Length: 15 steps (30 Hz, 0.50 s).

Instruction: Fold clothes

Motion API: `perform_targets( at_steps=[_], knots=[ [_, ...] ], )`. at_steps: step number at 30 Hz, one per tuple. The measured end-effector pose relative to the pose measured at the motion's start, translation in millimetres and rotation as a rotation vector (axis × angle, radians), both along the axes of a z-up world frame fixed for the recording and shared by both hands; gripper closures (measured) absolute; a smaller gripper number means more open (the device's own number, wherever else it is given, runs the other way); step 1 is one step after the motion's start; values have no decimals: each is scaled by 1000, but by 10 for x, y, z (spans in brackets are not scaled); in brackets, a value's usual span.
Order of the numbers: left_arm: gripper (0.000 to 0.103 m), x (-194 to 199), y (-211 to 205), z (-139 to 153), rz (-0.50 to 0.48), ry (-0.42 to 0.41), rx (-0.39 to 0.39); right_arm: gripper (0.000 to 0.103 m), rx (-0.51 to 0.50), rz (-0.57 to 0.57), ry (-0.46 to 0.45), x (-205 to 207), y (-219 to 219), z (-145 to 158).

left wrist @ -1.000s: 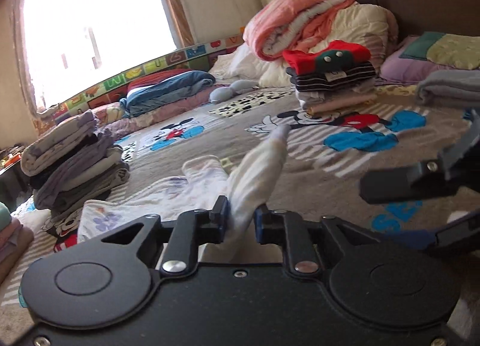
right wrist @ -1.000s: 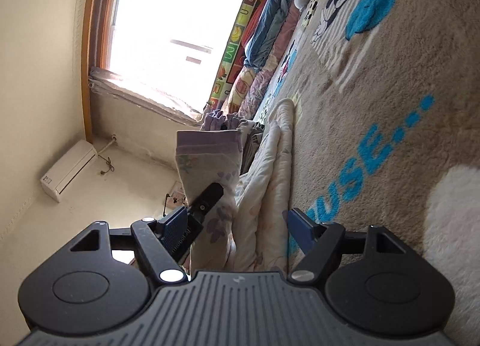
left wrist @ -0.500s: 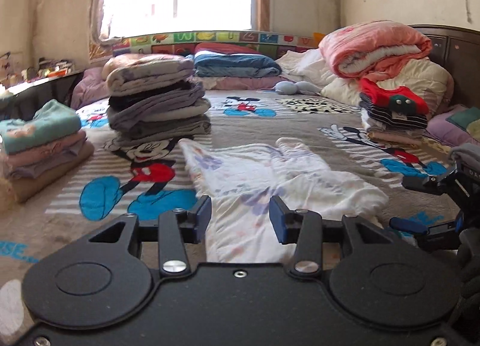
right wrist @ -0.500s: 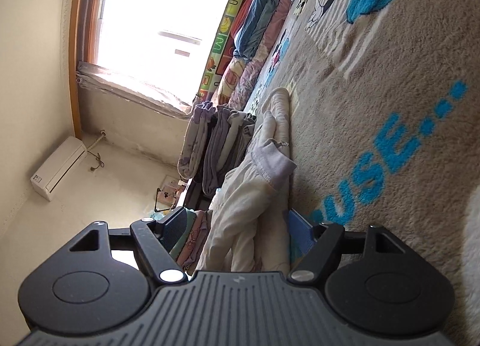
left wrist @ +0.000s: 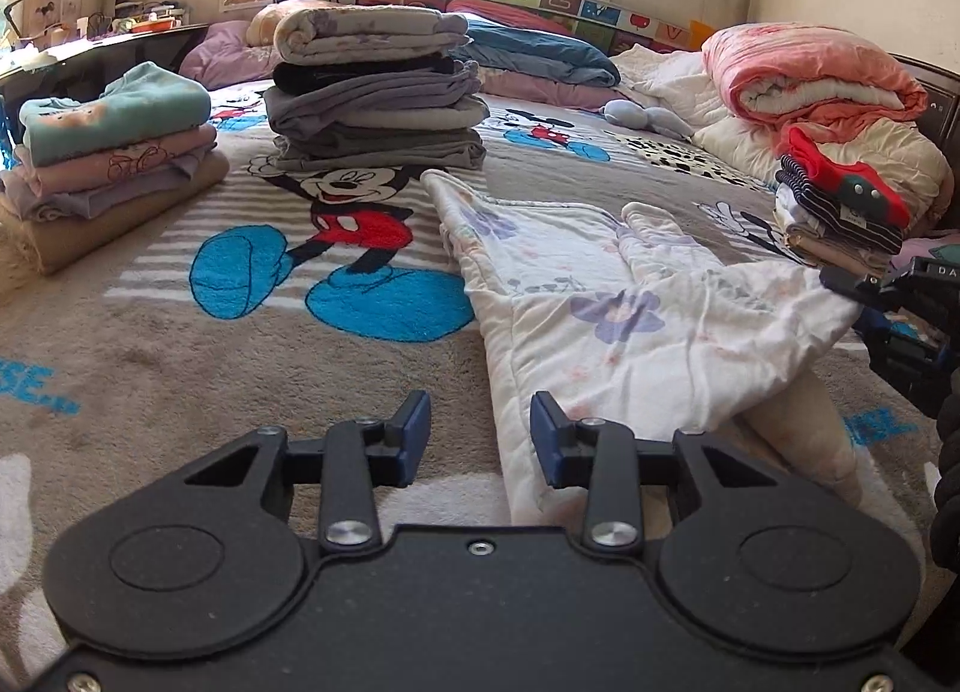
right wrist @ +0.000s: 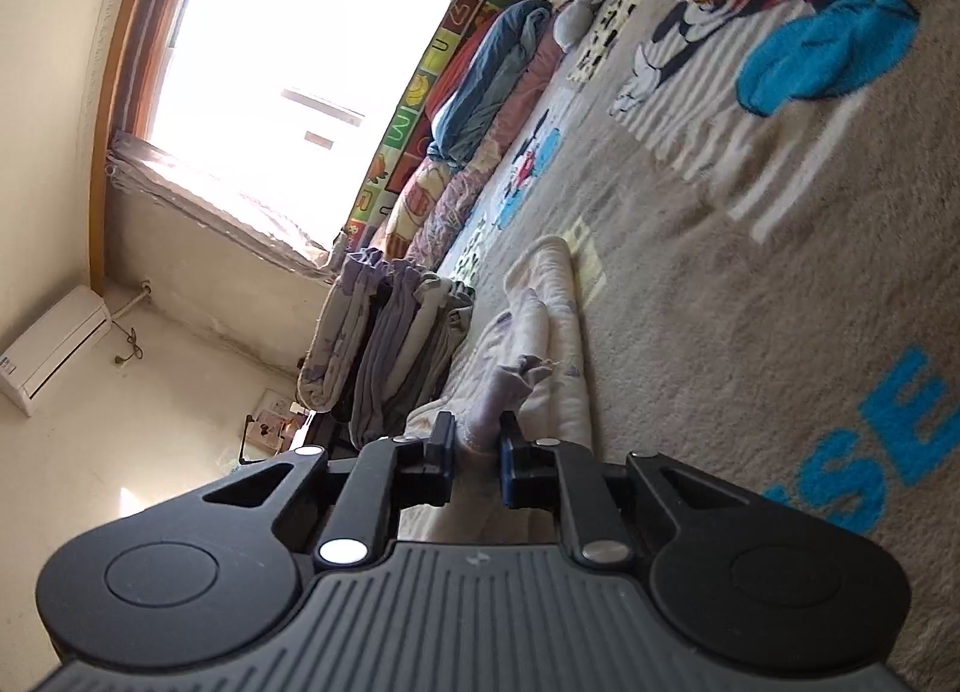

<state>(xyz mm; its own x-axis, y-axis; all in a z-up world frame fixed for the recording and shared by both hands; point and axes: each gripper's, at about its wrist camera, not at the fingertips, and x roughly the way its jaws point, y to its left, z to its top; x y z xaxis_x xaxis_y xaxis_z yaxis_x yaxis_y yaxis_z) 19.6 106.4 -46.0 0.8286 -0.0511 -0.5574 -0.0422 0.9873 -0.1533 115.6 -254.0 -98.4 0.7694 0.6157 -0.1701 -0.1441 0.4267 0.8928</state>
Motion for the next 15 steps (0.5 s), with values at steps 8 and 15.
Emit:
perform_targets(
  at_steps=[8, 15],
  knots=[
    [72, 6, 286, -21, 0, 7, -302, 90, -90, 84, -203, 80, 146, 691],
    [88, -5, 271, 46, -53, -19, -352, 90, -136, 94, -250, 141, 94, 931]
  ],
)
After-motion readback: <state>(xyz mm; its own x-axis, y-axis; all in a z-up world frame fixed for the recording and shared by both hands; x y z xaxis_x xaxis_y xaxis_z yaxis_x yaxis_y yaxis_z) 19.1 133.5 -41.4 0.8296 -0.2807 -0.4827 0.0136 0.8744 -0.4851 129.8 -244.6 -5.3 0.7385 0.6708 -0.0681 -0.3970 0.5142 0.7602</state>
